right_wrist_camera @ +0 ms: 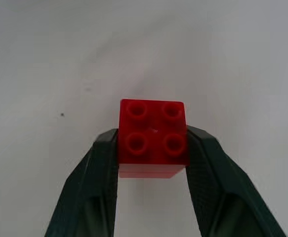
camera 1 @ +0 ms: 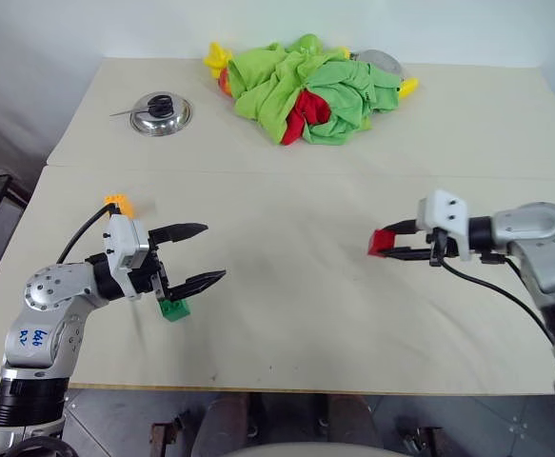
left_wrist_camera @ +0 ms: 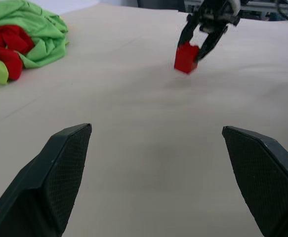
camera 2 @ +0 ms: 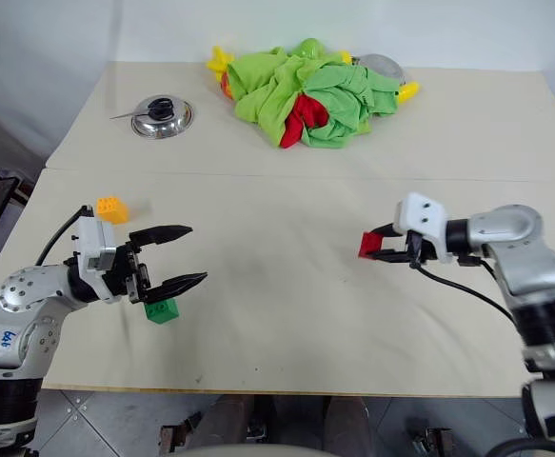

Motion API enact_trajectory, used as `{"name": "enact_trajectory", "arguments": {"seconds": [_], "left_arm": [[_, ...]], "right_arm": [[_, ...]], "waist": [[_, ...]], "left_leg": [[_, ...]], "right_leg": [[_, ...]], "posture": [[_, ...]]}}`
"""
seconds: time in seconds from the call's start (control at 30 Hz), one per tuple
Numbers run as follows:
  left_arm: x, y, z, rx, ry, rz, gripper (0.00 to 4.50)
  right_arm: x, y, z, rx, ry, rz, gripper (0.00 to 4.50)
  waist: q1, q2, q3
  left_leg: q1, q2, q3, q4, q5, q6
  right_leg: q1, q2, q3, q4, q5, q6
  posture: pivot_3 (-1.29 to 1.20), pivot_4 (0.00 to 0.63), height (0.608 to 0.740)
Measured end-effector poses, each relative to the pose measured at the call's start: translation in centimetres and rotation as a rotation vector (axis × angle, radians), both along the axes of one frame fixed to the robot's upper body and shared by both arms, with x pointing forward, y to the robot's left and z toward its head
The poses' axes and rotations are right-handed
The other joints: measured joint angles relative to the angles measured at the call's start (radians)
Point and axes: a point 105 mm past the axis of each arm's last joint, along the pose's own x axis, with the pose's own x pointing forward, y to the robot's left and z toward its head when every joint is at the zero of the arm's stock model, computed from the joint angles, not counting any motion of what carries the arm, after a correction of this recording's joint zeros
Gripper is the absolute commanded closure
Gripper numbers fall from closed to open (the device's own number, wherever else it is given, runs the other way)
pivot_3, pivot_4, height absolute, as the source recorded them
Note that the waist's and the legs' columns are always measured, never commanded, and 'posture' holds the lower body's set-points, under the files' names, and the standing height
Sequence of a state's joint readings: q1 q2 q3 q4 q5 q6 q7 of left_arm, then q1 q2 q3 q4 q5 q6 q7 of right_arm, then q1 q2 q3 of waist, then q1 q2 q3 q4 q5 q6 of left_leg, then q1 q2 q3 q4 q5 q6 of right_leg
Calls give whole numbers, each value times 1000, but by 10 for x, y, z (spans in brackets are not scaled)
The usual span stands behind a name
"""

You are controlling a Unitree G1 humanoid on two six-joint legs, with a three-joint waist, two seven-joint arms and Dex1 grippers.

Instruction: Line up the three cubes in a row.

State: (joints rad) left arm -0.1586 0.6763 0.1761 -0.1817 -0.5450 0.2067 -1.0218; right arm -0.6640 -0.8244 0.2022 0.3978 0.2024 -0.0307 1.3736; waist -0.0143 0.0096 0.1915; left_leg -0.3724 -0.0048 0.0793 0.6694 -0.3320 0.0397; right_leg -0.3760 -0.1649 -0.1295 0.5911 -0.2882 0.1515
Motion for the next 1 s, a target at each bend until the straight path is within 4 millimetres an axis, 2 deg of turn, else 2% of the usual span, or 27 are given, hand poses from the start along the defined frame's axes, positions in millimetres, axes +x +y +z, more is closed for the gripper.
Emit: {"name": "enact_trajectory", "arguments": {"seconds": [0.07, 0.3, 0.47, 0.53, 0.6, 0.7, 0.77, 0.83, 0.9, 1.0], "left_arm": [[0, -2, 1, 1, -3, -9, 0], [-2, 0, 0, 1, 2, 4, 0], [-2, 5, 0, -4, 12, 17, 0], [-3, 11, 1, -5, 16, 39, 0], [-1, 23, 4, -18, 4, 88, 0], [-1, 50, 11, -63, -24, 193, 0], [-8, 80, 8, -94, -20, 306, 0], [-21, 110, -4, -109, 23, 427, 0], [-41, 140, -20, -116, 84, 540, 0], [-61, 162, -33, -118, 138, 624, 0]], "right_arm": [[6, 13, -4, -1, 5, 86, 2991], [17, 20, -8, 52, 18, 146, 2991], [21, 16, -8, 79, 29, 127, 1289], [23, 15, 0, 112, -5, 127, 692], [24, 14, 16, 174, -61, 124, 63], [15, 10, 43, 273, -152, 147, 18], [-3, 4, 51, 371, -175, 166, 18], [-22, -1, 46, 448, -141, 172, 18], [-43, 0, 31, 501, -68, 187, 18], [-66, 7, 16, 530, 10, 218, 18]], "waist": [[-6, 0, 0], [-14, 0, 0], [-14, 0, 0], [-14, 0, 0], [-14, 0, 0], [-14, 0, 0], [-12, 0, 0], [-11, -1, 0], [-12, -1, 0], [-11, -1, 0]], "left_leg": [[0, 0, -1, 0, 0, 0], [-1, 0, -4, 4, 0, 0], [-2, 0, -4, 7, 0, -1], [-2, 0, -4, 7, 0, -1], [-2, 1, -5, 7, -1, -1], [-2, 1, -5, 7, -1, -2], [-2, 1, -6, 7, -3, -2], [-3, 1, -6, 6, -4, -1], [-2, 1, -5, 7, -6, 0], [-3, 1, -4, 11, -7, 1]], "right_leg": [[0, 0, 0, 0, 0, 0], [2, 0, -2, 1, 0, 0], [2, 0, -2, 3, 0, 0], [1, 0, -1, 3, 0, 0], [1, 0, -2, 3, 0, 0], [1, 0, -2, 3, 0, -1], [2, 0, -3, 3, -1, -2], [1, 0, -4, 2, -1, -2], [2, 0, -4, 1, -1, -2], [2, -1, -3, 2, 0, -1]], "posture": [[0, 150, 740], [0, 150, 740], [0, 150, 740], [0, 150, 740], [0, 150, 740], [0, 150, 740], [0, 150, 740], [0, 150, 740], [0, 150, 740], [0, 150, 740]]}}
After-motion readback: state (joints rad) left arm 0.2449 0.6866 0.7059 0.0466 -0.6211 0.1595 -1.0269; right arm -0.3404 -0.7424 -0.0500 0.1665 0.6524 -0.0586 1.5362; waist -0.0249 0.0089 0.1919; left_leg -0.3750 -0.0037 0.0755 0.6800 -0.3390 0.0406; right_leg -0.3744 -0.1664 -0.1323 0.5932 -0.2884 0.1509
